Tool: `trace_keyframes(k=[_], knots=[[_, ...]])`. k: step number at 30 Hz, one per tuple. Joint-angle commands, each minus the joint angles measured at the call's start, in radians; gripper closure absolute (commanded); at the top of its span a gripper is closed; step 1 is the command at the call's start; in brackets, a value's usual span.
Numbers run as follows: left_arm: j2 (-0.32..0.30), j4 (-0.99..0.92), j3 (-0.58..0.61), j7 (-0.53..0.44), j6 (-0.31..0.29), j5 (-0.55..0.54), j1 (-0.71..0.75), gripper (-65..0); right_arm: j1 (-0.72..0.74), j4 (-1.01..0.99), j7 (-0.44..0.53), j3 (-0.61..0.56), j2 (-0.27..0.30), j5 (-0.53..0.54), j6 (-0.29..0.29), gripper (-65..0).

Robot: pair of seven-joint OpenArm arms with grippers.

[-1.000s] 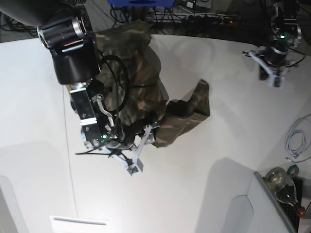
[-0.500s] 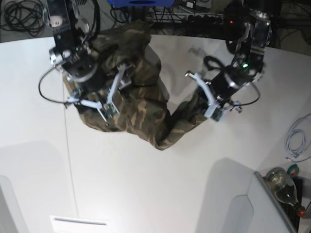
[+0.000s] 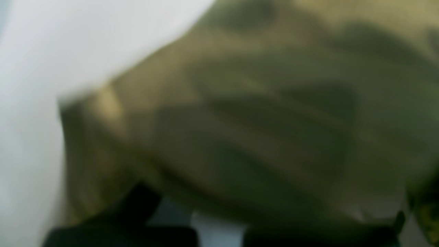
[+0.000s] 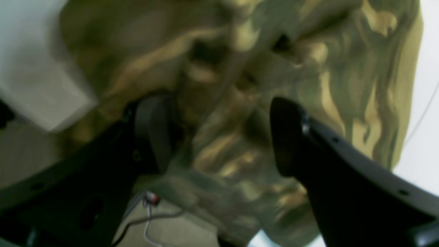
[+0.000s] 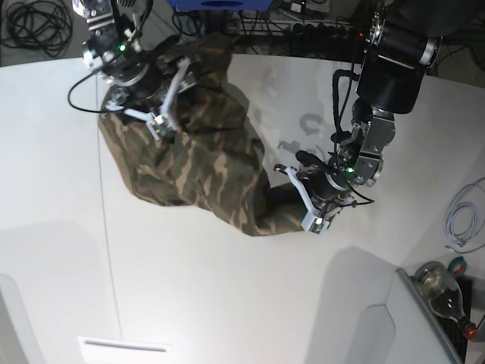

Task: Layout the t-shirt on the table in an organized manner, then fold the t-shirt properly
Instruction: 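Grasp the shirt's hanging end with the left gripper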

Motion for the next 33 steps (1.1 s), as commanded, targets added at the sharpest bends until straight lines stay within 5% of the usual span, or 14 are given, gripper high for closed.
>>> trace_keyframes(k=[1, 9, 16, 25, 33], knots=[[-0.008, -0.003, -0.002, 0.035, 0.016, 0.016, -0.002, 0.0, 0.014, -0.026, 0.007, 0.025, 0.006, -0.003, -0.009, -41.1], [-0.039, -0.012, -0.009, -0.042, 0.018, 0.016, -0.003, 0.0, 0.175, -0.216, 0.007, 0.118, 0.015, -0.005, -0.002, -41.0], [-0.056, 0.065, -0.009, -0.042, 0.018, 0.005, -0.002, 0.0, 0.181, -0.041, -0.046, 0.101, 0.060, -0.005, -0.002, -41.0], [-0.090, 0.510, -0.197, -0.053, 0.015, 0.015, 0.413, 0.0, 0.048, 0.241, -0.048, 0.097, 0.054, -0.005, -0.002, -41.3], [-0.088, 0.430, -0.260, -0.355, 0.013, 0.018, 0.497, -28.6, 0.056, 0.213, -0.046, 0.095, 0.052, -0.003, -0.002, -41.3]])
